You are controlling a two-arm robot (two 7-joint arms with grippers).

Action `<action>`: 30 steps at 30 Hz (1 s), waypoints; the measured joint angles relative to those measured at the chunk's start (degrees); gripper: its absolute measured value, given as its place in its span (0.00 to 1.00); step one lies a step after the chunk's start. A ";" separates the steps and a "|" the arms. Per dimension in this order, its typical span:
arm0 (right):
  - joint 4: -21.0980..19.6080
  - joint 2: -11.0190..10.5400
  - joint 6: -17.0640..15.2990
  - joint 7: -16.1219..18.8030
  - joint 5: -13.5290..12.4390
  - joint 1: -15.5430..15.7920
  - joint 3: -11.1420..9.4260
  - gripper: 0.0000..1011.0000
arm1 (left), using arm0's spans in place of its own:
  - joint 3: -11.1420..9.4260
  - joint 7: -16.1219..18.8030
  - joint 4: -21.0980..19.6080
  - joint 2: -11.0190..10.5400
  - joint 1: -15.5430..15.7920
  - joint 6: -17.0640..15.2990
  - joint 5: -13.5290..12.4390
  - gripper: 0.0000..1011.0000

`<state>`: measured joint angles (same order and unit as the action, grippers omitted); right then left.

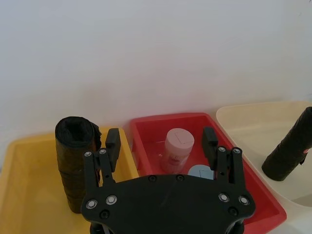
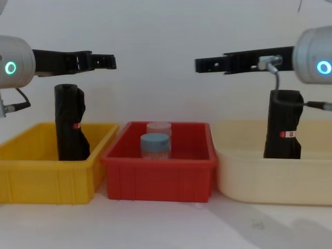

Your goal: Pick up the garbage bag with the one hand and transfer it to the other hand.

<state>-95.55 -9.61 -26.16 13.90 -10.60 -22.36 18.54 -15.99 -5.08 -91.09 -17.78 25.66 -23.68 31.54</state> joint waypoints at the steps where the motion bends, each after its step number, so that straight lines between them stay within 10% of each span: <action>1: 0.16 0.09 -0.17 0.18 0.12 -0.16 0.34 0.99 | 0.00 0.01 0.00 0.00 0.00 0.00 0.00 0.99; 30: 8.36 4.16 -3.50 3.67 3.48 -5.71 8.86 0.99 | 0.00 0.00 0.00 0.00 0.00 -0.01 0.01 0.99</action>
<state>-87.19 -5.46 -29.67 17.58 -7.11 -28.07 27.41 -15.99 -5.08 -91.09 -17.78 25.66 -23.69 31.54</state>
